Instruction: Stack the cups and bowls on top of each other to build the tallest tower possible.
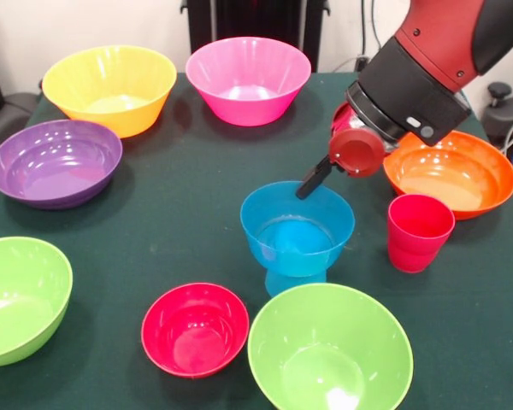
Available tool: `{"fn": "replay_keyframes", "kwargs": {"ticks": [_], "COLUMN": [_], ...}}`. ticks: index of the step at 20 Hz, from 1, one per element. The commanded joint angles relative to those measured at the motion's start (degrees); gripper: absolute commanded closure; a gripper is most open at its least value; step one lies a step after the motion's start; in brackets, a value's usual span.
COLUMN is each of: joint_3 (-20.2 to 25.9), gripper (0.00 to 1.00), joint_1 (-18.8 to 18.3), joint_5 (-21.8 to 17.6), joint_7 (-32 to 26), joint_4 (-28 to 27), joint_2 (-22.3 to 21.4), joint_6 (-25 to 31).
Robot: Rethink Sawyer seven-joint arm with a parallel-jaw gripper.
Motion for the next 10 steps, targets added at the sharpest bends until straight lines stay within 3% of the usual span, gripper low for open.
{"fn": "replay_keyframes", "kwargs": {"ticks": [1,10], "joint_3": [7.2,8.7], "gripper": [1.00,1.00], "joint_1": [-1.1,0.0], "joint_5": [-3.4,-3.5], "joint_7": [14.7,12.4], "joint_4": [-6.4,-3.7], "joint_2": [2.3,1.5], "joint_6": [7.3,5.1]}}
